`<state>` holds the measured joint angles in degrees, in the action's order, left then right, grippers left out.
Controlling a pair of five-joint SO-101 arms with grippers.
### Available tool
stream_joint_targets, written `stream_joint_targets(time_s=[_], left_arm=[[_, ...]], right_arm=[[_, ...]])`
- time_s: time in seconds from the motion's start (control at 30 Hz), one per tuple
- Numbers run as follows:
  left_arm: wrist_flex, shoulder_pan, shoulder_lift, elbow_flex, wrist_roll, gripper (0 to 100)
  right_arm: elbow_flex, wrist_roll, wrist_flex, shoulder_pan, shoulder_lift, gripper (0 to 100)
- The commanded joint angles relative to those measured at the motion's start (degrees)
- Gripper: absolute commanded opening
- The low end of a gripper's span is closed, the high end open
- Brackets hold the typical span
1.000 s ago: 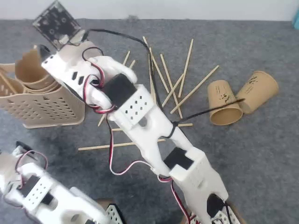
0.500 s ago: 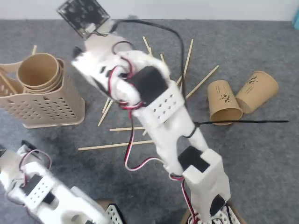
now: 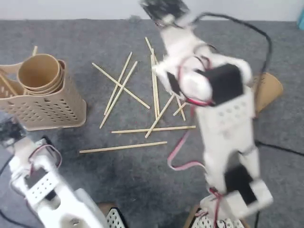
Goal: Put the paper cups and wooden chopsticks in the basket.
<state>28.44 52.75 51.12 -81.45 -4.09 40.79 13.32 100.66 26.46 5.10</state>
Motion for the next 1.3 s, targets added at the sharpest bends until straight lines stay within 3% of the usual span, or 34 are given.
stream_joint_targets(time_s=[0.0, 0.2, 0.43, 0.6, 0.97, 1.27], left_arm=[[8.7, -2.2, 2.02, 7.87, -0.62, 23], [19.69, -10.64, 2.02, 10.59, -0.62, 23], [14.86, -16.26, 3.96, 5.32, -0.97, 23], [16.53, -16.26, 15.3, 0.48, -0.97, 23], [30.33, -15.38, 54.77, -10.95, -0.97, 23], [28.31, -15.47, 49.93, -10.15, -0.88, 23]], right_arm=[[-16.26, 0.97, -0.84, -6.99, 15.34, 0.8], [-42.99, 5.98, -10.68, -21.76, 30.2, 1.3], [-74.2, 16.88, -31.78, -29.58, 38.46, 15.2], [-88.62, 20.84, -49.98, -32.13, 38.64, 15.4], [-97.23, 31.03, -67.03, -34.24, 33.63, 15.9], [-97.14, 36.13, -80.13, -37.67, 15.69, 15.9]])
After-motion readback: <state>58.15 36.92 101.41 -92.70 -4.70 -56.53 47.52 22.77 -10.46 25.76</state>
